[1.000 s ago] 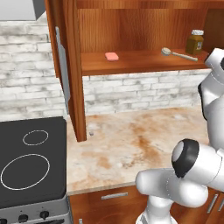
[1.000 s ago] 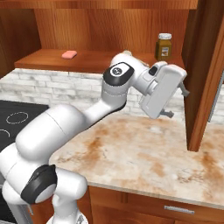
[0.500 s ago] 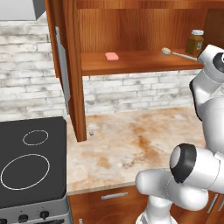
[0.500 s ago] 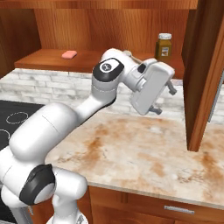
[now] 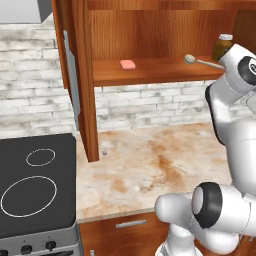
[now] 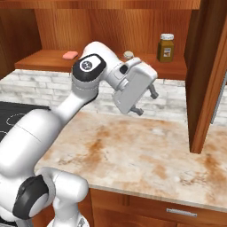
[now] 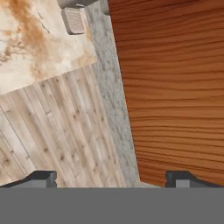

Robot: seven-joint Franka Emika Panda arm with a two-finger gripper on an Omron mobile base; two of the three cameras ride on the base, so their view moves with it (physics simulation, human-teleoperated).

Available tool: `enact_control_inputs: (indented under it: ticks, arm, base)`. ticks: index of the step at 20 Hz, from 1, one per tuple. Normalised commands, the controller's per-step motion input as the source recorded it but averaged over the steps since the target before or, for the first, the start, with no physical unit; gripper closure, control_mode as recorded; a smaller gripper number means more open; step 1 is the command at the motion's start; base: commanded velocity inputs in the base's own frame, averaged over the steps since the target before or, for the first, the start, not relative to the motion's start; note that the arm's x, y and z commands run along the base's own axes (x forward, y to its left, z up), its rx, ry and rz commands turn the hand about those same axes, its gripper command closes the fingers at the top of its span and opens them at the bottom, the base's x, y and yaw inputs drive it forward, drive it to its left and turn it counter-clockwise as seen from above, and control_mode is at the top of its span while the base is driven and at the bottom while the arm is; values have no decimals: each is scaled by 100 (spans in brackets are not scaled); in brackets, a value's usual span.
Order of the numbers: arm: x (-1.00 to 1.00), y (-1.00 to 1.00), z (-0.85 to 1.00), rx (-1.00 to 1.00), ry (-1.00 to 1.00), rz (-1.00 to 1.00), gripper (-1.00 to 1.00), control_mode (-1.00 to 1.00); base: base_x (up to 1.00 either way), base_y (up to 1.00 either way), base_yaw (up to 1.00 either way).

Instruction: Pick the bar soap and dish brush from the cabinet and place them on the counter.

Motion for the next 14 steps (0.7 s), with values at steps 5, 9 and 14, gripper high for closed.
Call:
enact_control_inputs:
  ticks: [5,9,14]
  arm:
    - [-2,29,0,11,-1,11,-100,-100]
    - [-1,9,-15,9,1,20,-100,-100]
    - [10,3,-23,7,1,21,-100,-100]
  base:
    - [0,0,0]
    - [0,0,0]
    - [0,0,0]
